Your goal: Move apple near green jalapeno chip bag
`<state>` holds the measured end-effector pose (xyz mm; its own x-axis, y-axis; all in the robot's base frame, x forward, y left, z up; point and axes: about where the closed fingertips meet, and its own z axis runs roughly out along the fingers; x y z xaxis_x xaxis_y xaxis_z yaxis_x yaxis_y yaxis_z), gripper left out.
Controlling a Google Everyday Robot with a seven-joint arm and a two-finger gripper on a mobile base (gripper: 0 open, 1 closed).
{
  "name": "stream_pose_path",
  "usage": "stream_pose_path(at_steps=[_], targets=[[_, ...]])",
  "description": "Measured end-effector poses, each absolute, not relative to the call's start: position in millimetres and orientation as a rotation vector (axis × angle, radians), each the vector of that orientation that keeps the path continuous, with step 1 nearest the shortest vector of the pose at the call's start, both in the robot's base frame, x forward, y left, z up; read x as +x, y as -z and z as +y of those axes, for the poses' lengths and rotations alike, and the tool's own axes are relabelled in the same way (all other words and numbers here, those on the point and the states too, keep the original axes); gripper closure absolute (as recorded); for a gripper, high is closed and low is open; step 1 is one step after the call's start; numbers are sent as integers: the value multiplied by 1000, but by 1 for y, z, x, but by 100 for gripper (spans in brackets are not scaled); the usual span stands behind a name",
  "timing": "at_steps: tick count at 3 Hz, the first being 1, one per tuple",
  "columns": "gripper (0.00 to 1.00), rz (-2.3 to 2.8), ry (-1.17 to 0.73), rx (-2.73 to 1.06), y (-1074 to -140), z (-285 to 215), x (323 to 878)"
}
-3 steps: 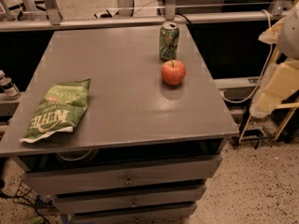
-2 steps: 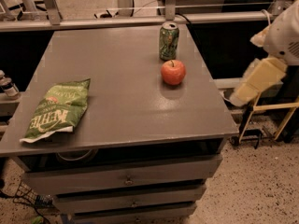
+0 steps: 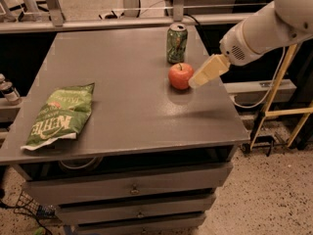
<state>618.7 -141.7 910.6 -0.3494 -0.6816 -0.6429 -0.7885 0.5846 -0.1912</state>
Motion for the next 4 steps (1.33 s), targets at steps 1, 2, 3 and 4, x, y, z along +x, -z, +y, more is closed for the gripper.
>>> stream_pose_path(at_steps=[1,2,3,4], targets=[[0,2157,-156,-1186,-882,-117,640],[0,2189,-133,-1210,-859,-101,657],[25,2187,-126,-1237,-849,-84,666],[48,2166,-127,-1245,-853,-80,667]])
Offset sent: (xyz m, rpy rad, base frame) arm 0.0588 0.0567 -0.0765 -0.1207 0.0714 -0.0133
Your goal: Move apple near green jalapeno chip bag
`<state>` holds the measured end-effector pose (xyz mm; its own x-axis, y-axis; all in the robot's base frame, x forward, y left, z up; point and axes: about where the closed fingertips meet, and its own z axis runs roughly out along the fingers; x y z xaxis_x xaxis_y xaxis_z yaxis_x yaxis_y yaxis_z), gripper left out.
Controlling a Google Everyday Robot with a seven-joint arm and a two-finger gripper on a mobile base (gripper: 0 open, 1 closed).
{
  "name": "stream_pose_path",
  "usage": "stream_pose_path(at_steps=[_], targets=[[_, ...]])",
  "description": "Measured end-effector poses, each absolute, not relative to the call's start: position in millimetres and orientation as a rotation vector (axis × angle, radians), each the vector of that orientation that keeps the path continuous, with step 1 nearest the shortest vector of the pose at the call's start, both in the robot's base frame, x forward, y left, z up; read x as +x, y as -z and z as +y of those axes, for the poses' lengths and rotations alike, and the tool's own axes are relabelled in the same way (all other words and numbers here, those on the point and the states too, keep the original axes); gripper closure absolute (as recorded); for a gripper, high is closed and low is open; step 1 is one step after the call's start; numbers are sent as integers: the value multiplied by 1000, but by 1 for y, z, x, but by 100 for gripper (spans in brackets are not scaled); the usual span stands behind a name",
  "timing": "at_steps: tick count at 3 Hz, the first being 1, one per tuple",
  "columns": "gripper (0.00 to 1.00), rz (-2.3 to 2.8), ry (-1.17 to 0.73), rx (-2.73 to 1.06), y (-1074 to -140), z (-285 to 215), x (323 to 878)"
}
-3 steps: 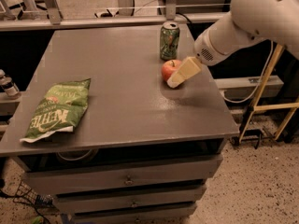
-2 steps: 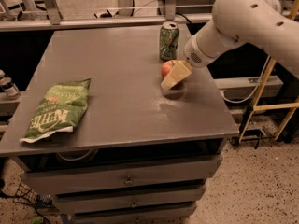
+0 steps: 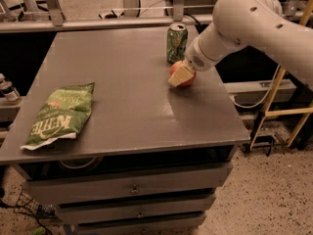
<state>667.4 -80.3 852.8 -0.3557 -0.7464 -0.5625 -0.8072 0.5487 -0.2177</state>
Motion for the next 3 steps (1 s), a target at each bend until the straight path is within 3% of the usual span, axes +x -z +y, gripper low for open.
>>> stream_pose_path(at_steps=[1,2,3], targets=[[79,2018,-161,-1329,-883,-66,652],[99,2012,-146,-1357,-878,-66,654],[100,2017,-149,-1352,-877,-66,654]])
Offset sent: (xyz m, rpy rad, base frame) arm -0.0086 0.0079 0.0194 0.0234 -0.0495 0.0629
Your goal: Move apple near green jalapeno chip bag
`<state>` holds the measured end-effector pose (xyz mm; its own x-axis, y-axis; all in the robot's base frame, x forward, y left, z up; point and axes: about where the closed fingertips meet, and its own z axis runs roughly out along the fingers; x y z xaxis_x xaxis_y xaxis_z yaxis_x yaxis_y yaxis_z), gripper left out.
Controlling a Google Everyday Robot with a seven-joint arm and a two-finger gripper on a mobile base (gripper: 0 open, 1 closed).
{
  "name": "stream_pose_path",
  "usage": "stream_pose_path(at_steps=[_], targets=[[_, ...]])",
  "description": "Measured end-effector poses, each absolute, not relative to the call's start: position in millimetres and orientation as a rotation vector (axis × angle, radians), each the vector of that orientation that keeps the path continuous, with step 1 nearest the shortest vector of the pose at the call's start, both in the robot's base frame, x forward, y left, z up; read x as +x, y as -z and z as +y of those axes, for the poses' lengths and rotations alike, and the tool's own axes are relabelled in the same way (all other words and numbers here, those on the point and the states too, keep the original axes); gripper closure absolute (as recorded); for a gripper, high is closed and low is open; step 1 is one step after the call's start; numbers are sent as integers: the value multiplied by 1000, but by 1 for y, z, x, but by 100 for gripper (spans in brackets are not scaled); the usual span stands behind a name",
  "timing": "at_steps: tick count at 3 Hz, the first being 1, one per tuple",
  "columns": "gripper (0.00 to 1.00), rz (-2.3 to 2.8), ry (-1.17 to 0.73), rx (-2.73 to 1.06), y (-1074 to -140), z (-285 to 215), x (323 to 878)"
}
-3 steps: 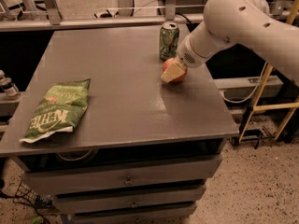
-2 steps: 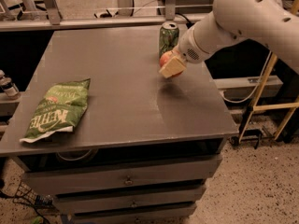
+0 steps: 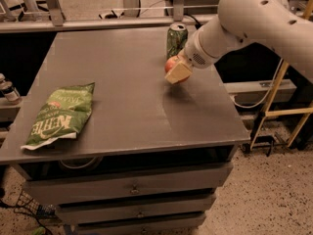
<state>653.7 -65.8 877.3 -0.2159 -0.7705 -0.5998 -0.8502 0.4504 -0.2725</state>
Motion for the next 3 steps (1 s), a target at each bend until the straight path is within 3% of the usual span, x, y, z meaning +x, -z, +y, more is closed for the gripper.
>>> stream_pose_path(at_steps=[3], targets=[[100,1556,-311,-1854,-890,90,540]])
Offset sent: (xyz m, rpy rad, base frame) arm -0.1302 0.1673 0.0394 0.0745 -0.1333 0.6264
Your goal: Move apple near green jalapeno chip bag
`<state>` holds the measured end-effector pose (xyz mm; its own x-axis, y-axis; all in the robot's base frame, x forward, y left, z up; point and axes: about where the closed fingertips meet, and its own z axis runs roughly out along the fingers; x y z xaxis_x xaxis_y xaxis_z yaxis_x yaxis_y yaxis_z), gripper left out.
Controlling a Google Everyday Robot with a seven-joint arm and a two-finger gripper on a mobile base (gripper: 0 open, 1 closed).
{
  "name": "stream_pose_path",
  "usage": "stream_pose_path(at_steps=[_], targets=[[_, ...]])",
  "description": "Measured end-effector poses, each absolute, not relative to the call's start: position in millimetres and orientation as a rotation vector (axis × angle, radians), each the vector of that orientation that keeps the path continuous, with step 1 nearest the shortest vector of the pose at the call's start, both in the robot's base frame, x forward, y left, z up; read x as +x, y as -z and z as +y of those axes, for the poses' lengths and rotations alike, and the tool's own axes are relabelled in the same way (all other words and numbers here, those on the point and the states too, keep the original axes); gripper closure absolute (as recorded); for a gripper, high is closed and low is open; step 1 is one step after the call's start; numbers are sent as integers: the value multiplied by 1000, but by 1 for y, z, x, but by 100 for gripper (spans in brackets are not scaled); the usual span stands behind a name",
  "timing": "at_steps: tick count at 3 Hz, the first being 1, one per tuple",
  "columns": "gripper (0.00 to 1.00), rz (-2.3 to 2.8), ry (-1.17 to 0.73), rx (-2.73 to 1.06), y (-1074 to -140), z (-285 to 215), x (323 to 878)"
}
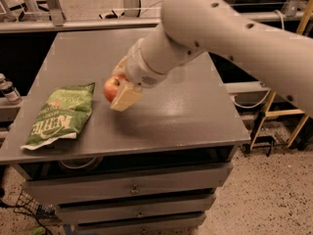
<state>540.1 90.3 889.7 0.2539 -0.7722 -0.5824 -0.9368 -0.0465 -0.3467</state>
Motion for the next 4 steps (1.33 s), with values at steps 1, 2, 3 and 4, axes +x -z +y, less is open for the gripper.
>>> stream_pose_path(at_steps=[1,2,3,4], targets=[[100,1488,-323,-2025,-851,140,517],[100,1473,-333,-2069,-836,155,510],[82,1473,-333,-2069,-841,155,510],[58,1470,-332,-2072,-841,156,509]])
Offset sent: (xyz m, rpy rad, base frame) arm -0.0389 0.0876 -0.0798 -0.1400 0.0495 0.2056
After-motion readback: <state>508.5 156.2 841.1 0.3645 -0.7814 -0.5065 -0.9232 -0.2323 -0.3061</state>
